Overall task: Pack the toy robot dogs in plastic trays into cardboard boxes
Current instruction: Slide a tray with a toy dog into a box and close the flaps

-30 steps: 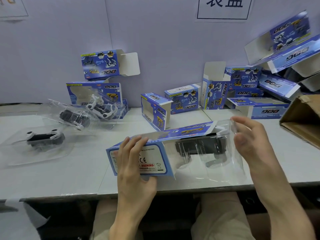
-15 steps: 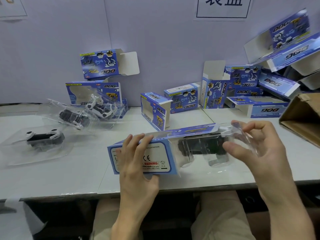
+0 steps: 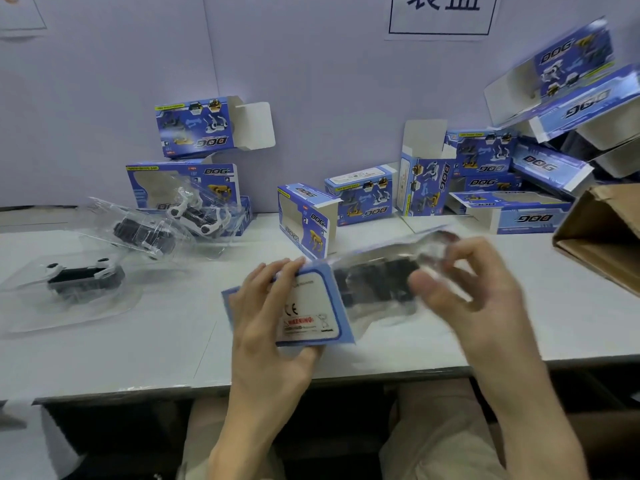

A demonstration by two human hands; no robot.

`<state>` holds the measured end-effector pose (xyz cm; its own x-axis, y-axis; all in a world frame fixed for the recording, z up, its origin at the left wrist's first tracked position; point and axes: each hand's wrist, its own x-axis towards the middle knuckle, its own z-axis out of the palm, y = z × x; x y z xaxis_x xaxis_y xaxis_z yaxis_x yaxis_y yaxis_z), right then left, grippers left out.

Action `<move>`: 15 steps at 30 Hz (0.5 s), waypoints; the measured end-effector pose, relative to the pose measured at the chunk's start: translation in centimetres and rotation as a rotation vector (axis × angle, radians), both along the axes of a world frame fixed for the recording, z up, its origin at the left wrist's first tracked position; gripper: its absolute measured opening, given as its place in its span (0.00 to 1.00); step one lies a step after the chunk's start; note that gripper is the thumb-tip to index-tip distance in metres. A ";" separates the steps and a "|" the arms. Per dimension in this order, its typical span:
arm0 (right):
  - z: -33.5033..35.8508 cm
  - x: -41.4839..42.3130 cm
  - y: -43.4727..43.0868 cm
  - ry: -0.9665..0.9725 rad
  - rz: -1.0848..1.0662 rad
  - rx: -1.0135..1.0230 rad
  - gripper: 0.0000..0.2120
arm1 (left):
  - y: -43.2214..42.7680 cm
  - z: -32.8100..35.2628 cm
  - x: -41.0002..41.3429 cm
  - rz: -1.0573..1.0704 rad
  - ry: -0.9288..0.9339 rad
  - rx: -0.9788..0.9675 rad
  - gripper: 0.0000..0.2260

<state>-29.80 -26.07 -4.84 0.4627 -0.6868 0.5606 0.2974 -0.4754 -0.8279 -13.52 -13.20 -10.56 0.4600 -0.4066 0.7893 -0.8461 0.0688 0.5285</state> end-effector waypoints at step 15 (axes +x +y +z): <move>0.1 -0.7 -0.6 -0.168 -0.182 -0.150 0.12 | -0.4 -0.1 -1.2 -0.217 0.742 -0.236 0.42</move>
